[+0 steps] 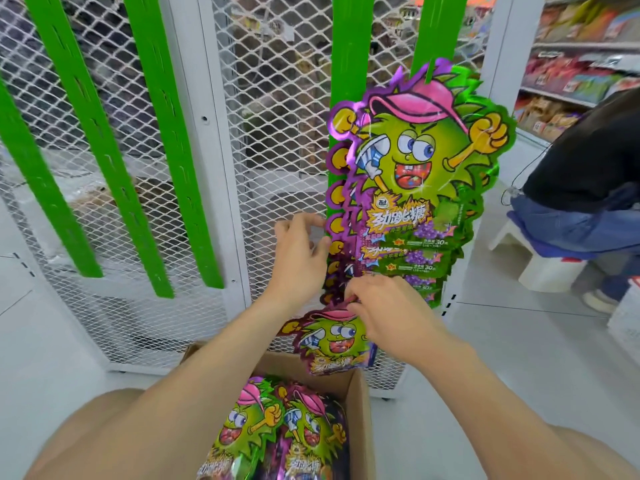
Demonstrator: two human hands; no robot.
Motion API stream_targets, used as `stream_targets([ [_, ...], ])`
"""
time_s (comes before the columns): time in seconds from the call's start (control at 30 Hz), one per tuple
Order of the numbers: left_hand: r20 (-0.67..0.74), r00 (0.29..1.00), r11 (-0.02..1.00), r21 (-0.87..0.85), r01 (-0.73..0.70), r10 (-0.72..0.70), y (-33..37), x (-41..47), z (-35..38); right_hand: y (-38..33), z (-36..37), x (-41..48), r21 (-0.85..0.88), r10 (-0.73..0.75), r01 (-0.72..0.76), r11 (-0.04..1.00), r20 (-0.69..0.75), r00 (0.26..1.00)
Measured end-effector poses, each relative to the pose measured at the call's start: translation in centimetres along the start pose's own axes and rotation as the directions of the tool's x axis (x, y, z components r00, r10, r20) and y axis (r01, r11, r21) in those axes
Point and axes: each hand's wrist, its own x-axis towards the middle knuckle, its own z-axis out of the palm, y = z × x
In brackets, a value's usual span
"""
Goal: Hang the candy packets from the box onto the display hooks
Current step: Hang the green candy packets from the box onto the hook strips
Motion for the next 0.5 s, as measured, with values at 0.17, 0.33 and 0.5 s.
stream_targets([
  [0.17,-0.109,0.994,0.999,0.035,-0.002,0.006,-0.6,0.2,1.2,0.3,0.5,0.4,-0.019,-0.004,0.004,1.0,-0.01,1.0],
  [0.33,-0.147,0.988,0.998,-0.025,0.05,-0.053,-0.1,0.4,1.1,0.7,0.6,0.5,-0.019,0.015,-0.015,1.0,-0.001,1.0],
  [0.5,-0.085,0.992,0.994,-0.066,0.088,-0.094,0.7,0.5,0.2,0.7,-0.2,-0.4,0.031,0.081,-0.081,0.996,0.005,0.997],
])
